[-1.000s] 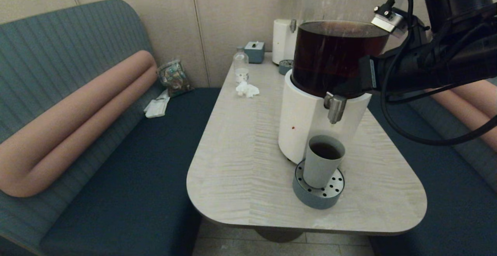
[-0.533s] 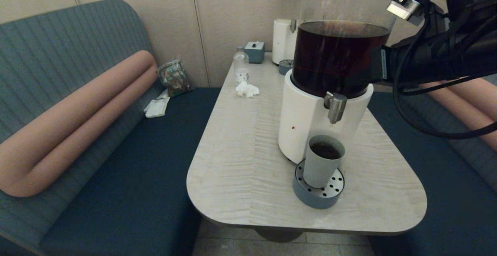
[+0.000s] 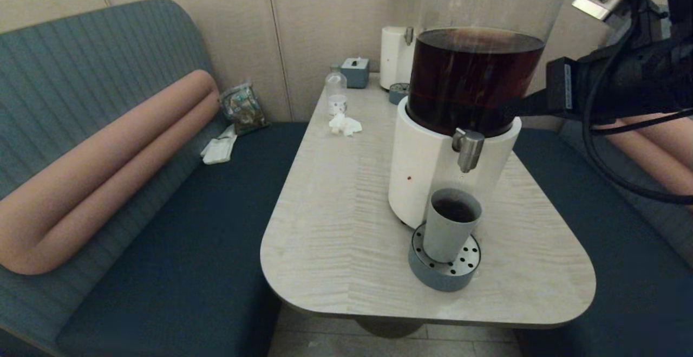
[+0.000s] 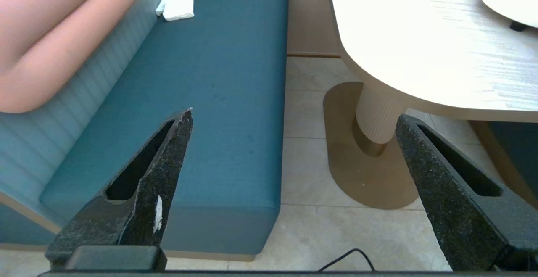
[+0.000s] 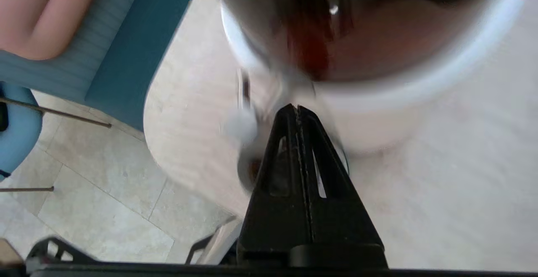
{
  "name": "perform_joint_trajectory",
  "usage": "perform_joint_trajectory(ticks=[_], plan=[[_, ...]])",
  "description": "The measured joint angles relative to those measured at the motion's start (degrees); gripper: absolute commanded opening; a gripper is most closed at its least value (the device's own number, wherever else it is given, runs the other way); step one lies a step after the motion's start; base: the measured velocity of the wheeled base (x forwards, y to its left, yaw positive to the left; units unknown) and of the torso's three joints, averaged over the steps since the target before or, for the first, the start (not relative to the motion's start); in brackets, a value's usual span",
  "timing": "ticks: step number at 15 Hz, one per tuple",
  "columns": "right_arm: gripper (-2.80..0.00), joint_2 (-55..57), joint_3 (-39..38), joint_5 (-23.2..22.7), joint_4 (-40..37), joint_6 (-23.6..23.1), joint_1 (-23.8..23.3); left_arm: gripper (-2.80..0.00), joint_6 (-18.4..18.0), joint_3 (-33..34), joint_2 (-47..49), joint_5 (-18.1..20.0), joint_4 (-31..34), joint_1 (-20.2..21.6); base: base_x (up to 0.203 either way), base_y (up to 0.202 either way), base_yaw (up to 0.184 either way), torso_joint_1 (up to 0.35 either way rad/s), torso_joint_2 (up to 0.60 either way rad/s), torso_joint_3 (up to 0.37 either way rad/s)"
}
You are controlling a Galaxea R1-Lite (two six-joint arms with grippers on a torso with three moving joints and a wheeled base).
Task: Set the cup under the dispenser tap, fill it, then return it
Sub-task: Turn on the faucet, then turn off the faucet
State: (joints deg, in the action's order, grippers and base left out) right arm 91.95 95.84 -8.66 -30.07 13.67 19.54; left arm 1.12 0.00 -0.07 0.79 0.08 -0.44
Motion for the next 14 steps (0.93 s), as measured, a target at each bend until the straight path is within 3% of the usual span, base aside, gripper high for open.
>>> perform_joint_trajectory(ticks=[5, 7, 10, 14], plan=[[-2.8, -15.0, -18.0, -0.3, 3.5, -0.4, -1.3, 0.0, 0.0, 0.0, 0.0, 0.0, 0.0, 0.0, 0.0, 0.0, 0.0, 0.0, 0.0, 0.0], [-2.8, -19.5, -21.6, -0.4, 6.4, -0.5, -0.4, 0.0, 0.0, 0.0, 0.0, 0.0, 0.0, 0.0, 0.0, 0.0, 0.0, 0.0, 0.0, 0.0], [-2.8, -19.2, -19.2, -0.7, 6.8, -0.4, 0.4, 0.0, 0.0, 0.0, 0.0, 0.0, 0.0, 0.0, 0.0, 0.0, 0.0, 0.0, 0.0, 0.0], [-2.8, -13.1, -6.8, -0.3, 2.3, 0.4, 4.0, 0.0, 0.0, 0.0, 0.0, 0.0, 0.0, 0.0, 0.0, 0.0, 0.0, 0.0, 0.0, 0.0]])
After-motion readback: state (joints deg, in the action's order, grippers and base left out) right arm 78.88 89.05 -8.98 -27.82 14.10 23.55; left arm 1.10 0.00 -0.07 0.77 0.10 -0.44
